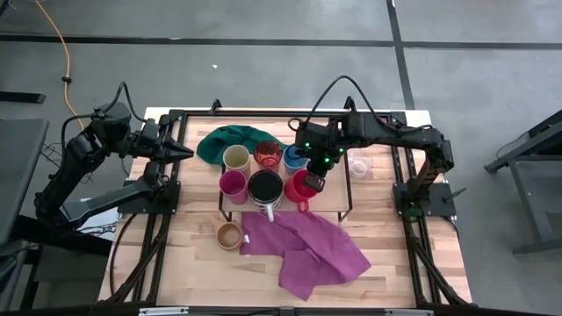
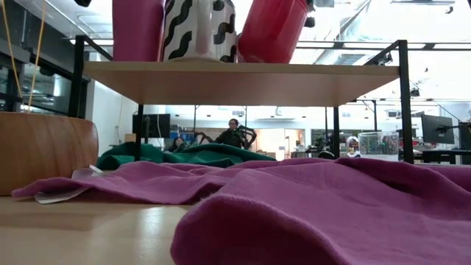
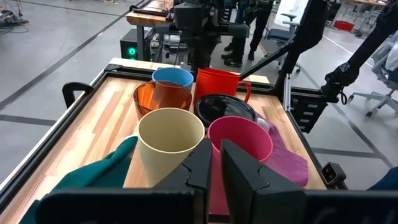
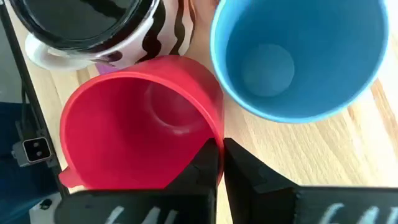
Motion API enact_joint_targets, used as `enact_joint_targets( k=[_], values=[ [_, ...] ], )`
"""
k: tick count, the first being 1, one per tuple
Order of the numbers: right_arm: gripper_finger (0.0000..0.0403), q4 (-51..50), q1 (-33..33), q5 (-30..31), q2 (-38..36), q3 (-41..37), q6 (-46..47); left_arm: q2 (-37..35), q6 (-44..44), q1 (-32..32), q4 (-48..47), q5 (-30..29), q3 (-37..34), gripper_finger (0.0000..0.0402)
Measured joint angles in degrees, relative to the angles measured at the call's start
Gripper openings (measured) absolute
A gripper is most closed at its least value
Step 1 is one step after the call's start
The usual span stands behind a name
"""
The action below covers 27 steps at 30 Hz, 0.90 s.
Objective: Stack small to large cups/mugs on shelf
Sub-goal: Put the red mug on the shelf
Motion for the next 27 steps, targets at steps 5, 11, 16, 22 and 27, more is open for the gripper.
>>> enact_joint_targets(
  k=[5,11,16,22,27],
  values=[
    [0.0,-1.3,0.0,-0.4,0.0,0.1,-0.3,0.0,0.0,0.0,0.0,0.0,0.0,0.0024],
    [0.0,-2.4,0.0,-1.1,0.2,0.2,-0.3,0.0,0.0,0.0,0.0,0.0,0.0,0.0024],
    [0.0,-2.4,0.0,-1.5,0.2,0.2,-0.3,0.0,0.0,0.0,0.0,0.0,0.0,0.0024],
    [0.0,-2.4,-0.1,-2.4,0.2,0.2,-0.3,0.0,0.0,0.0,0.0,0.0,0.0,0.0024],
    [0.0,-2.4,-0.1,-2.9,0.7,0.2,-0.4,0.0,0.0,0.0,0.0,0.0,0.0,0.0024]
  ],
)
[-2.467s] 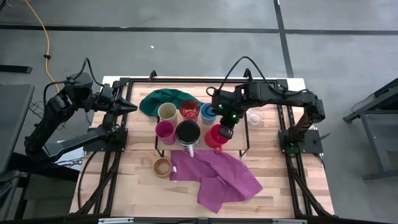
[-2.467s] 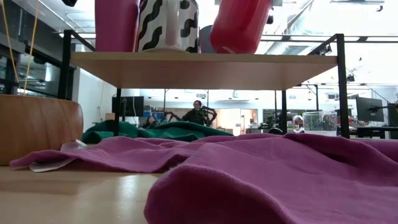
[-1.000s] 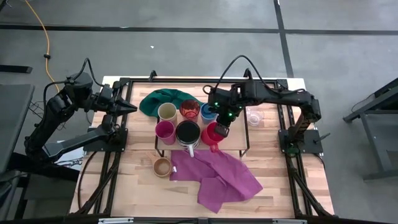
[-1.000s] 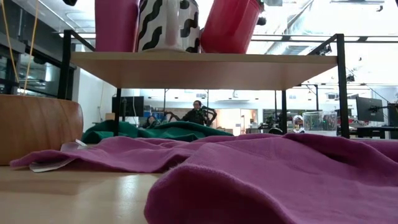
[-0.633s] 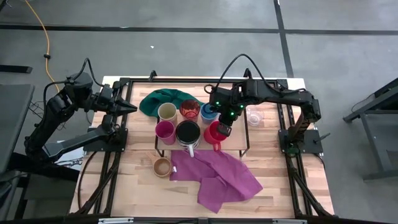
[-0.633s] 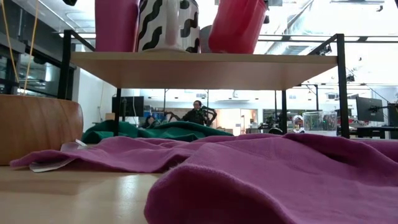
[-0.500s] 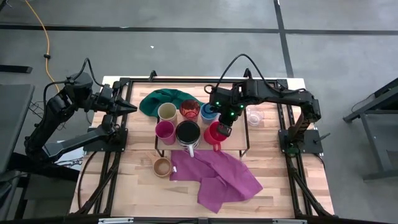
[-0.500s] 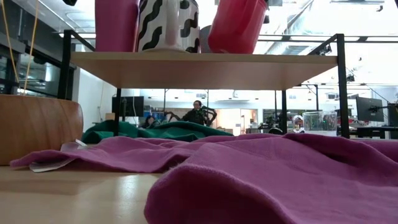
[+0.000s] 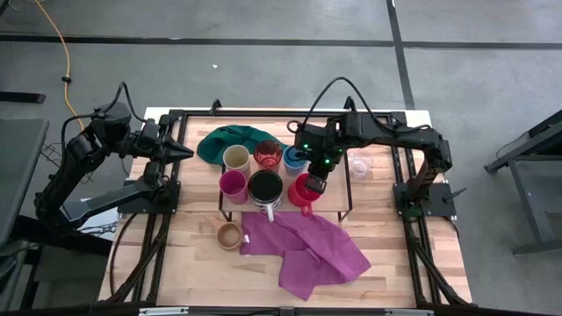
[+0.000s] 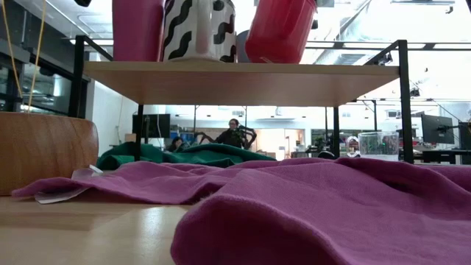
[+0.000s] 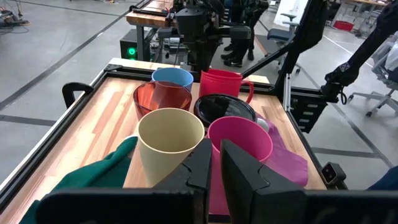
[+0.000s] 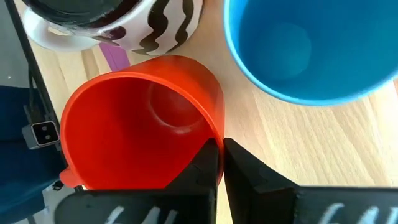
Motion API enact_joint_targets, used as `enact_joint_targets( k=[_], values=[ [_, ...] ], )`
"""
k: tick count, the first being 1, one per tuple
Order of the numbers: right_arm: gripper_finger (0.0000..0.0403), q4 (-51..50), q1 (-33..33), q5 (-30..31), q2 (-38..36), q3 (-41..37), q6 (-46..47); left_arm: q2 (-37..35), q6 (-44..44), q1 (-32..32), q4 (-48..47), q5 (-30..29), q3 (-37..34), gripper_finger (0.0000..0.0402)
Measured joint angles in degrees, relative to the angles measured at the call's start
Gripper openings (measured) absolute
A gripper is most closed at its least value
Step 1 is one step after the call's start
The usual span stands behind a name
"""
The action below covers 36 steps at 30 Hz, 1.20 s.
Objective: Stack small to large cups/mugs on shelf
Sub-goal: Put the red mug on the shelf
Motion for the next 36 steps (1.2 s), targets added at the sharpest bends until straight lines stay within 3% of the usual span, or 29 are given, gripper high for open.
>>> enact_joint_targets(
  k=[23,36],
  values=[
    [0.0019,0.8,-0.3,0.6,0.9,0.0,-1.1,0.0,1.0,0.0,0.0,-0.2,0.0,0.0024],
    [0.0019,2.1,-0.4,-2.5,0.9,0.0,-2.1,0.0,1.0,0.0,0.0,-0.2,0.0,0.0024]
  ],
)
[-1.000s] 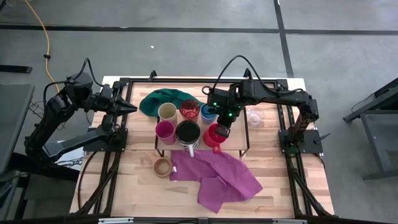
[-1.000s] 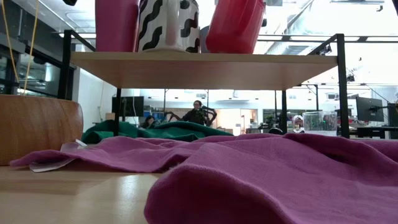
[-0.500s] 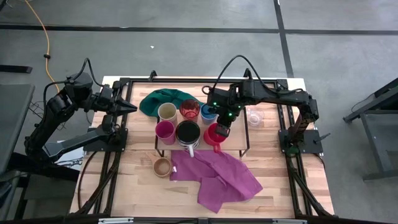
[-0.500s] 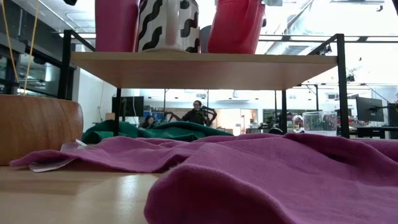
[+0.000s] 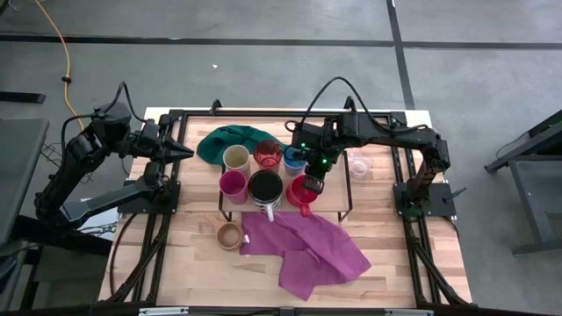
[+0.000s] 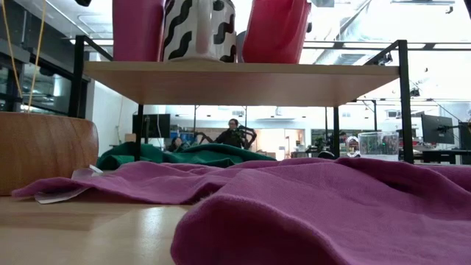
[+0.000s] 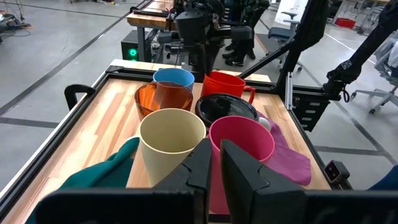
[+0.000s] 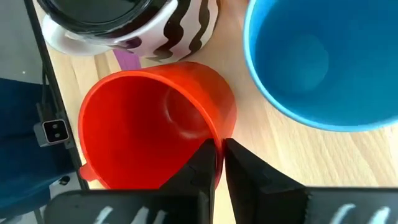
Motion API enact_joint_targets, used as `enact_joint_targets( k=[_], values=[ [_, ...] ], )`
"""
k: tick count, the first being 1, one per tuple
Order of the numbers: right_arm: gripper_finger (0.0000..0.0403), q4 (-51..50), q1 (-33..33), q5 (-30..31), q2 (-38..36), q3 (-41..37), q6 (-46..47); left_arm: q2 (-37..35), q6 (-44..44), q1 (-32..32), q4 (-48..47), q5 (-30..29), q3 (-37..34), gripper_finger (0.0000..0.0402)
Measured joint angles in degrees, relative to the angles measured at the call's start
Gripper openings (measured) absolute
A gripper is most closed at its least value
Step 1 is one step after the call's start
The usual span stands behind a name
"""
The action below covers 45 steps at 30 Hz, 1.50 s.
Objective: Stack small to large cups/mugs on shelf
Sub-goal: Put the red mug on the shelf
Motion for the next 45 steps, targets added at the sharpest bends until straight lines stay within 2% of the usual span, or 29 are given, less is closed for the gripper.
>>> enact_joint_targets(
  k=[5,15,45],
  values=[
    [0.0022,0.1,-0.3,-0.7,0.0,0.0,-0.1,0.0,0.0,0.0,0.0,0.0,0.0,0.0024],
    [0.0057,1.4,-0.4,-0.9,0.0,0.0,-0.1,0.0,0.0,0.0,0.0,0.0,0.0,0.0024],
    [0.0057,2.7,-0.6,-1.0,-1.4,-0.1,-0.5,0.0,0.2,0.0,0.0,0.0,0.0,0.0024]
  ],
)
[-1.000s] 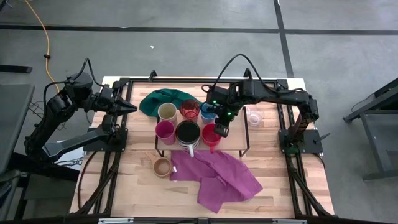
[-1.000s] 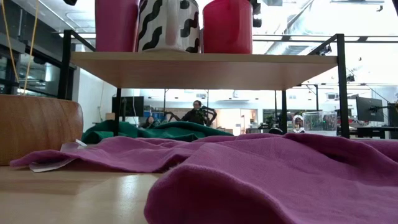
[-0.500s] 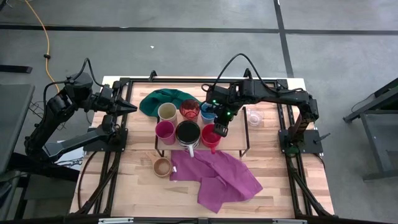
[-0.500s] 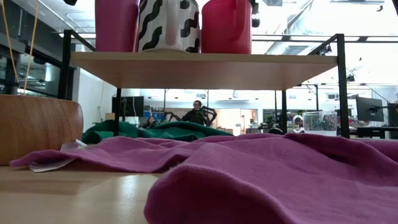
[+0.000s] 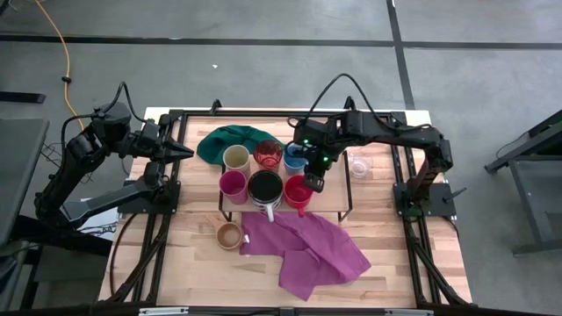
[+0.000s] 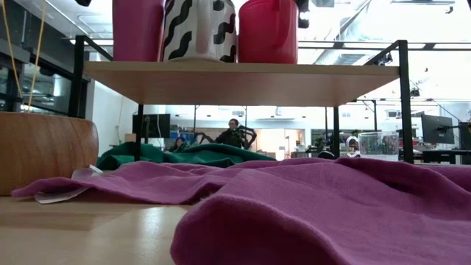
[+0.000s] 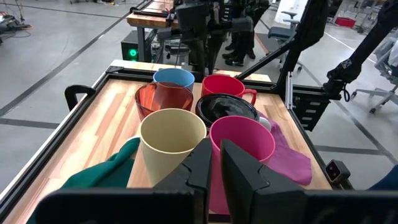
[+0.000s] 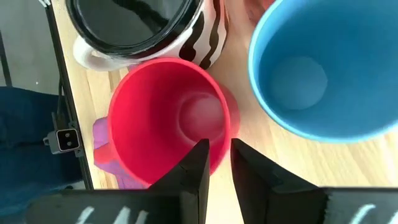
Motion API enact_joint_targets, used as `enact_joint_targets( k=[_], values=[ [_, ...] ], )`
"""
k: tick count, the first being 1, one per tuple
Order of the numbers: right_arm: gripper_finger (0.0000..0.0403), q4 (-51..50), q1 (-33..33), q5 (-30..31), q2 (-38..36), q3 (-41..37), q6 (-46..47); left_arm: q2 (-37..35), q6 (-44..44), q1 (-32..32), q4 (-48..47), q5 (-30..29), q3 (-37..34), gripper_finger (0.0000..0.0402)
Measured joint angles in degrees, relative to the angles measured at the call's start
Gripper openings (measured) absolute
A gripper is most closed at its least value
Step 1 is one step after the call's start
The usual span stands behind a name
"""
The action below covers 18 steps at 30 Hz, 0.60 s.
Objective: Stack small to large cups/mugs on shelf
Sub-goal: Put the red mug on the shelf, then put the transparent mug on the shelf
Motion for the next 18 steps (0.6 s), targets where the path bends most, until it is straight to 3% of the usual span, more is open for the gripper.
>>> enact_joint_targets(
  k=[8,13,18],
  values=[
    [0.0057,4.3,-1.9,3.6,-8.3,0.0,-1.0,0.0,0.3,0.0,2.0,0.0,0.0,0.0024],
    [0.0057,18.7,-2.6,9.6,-18.0,0.0,-3.4,0.0,-0.6,0.0,8.5,0.0,0.0,0.0024],
    [0.0057,32.9,-2.6,11.9,-27.3,0.0,-7.1,0.0,-4.8,0.0,20.6,0.0,0.0,0.0024]
  ],
)
